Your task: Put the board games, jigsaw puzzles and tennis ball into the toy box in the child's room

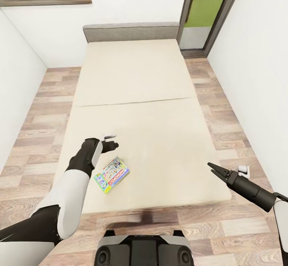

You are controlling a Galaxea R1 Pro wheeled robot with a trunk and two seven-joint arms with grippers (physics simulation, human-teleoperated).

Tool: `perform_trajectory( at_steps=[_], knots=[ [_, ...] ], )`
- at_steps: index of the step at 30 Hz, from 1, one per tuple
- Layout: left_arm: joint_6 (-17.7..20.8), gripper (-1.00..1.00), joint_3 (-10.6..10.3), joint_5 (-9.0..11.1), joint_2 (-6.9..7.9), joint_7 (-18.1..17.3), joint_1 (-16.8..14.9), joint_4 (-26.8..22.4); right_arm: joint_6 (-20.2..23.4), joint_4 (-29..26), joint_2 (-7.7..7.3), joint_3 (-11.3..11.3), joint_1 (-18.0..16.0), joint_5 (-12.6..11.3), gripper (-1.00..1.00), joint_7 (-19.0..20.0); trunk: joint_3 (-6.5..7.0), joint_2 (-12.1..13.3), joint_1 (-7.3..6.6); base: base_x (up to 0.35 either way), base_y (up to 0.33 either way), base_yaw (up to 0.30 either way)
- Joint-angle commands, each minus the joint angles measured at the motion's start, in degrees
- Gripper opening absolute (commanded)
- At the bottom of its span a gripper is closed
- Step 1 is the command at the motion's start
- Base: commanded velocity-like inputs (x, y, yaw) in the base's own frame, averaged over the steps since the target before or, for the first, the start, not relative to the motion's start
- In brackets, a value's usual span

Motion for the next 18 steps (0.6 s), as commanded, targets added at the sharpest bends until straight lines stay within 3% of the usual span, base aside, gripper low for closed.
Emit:
perform_trajectory(
  at_steps=[1,18],
  knots=[
    [0.3,1.0,0.3,-0.5,-0.08,-0.1,0.0,-0.2,0.2,0.0,0.0,-0.1,0.0,0.3,1.0,0.4,-0.17,-0.1,0.03,0.0,0.0,0.0],
    [0.3,1.0,0.3,-0.4,-0.07,-0.3,0.0,-0.4,0.2,0.0,0.0,-0.1,0.0,0.3,1.0,0.4,-1.74,-0.1,0.03,0.0,0.0,0.0]
  ],
)
